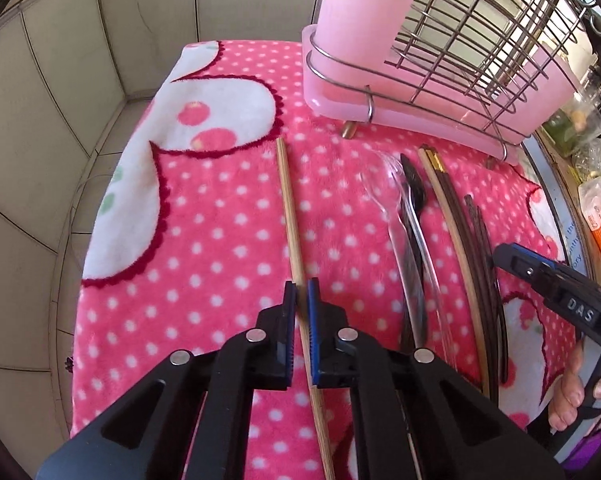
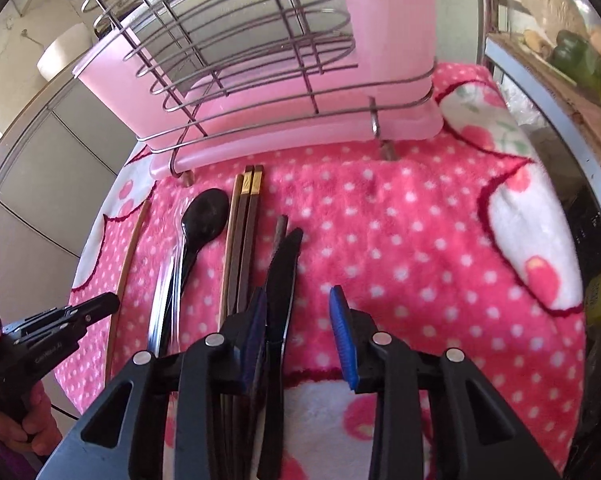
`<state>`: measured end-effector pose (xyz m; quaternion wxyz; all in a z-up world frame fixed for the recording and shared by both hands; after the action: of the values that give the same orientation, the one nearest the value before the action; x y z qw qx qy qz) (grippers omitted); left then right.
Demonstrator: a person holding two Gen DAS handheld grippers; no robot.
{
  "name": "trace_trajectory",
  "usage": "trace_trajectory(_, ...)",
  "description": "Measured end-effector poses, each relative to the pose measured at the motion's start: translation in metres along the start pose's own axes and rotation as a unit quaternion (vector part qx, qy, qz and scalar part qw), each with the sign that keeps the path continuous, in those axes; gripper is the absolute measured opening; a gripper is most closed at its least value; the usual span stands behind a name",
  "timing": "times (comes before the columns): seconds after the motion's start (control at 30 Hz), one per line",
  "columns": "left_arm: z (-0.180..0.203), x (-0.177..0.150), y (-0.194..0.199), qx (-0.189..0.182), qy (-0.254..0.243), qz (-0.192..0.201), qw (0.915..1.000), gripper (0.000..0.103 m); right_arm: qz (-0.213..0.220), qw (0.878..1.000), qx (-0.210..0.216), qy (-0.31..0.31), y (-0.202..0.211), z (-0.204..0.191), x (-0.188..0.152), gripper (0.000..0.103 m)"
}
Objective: Organize utensils
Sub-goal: 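Lower the left tool onto the wooden stick and grasp it while the right tool grasps the black knife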
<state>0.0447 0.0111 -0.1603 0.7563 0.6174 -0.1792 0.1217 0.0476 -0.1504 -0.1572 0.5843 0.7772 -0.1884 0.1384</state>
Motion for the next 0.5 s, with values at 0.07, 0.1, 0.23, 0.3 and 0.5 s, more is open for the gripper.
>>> trace_trajectory(0.07, -0.001, -0.001, 0.000, 0.000, -0.002, -0.001, 1.0000, 0.005, -0.009, 1.000, -0.002, 0.002, -0.007, -0.003, -0.002, 0.033)
trace_trajectory(0.1, 0.000, -0.002, 0.000, 0.000, -0.002, -0.001, 1.0000, 0.005, -0.008, 1.000, -0.005, 0.004, -0.008, -0.003, -0.003, 0.032)
trace_trajectory(0.23, 0.000, 0.000, -0.004, 0.000, -0.004, -0.006, 1.0000, 0.006, -0.015, 1.000, 0.010, 0.003, -0.009, -0.003, -0.003, 0.017)
trace_trajectory(0.3, 0.001, 0.002, -0.005, 0.002, -0.008, -0.008, 0.9999, 0.006, -0.012, 1.000, 0.010, 0.004, -0.007, -0.002, -0.003, 0.017)
trace_trajectory(0.5, 0.002, 0.004, -0.006, -0.005, -0.008, -0.019, 0.9998, 0.007, 0.004, 1.000, 0.003, -0.025, 0.010, 0.023, 0.002, 0.017)
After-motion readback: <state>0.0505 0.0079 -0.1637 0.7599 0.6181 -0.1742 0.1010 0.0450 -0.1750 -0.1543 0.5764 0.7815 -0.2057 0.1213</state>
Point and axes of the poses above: each gripper's, at about its wrist camera, not at the fingertips, and y roughly against the way its jaws point, z to its right, x to its top, the point moved 8 cm from there along -y, roughly the way its jaws point, and after that the axes turned 3 degrees about -x, right-handed, at the moved point
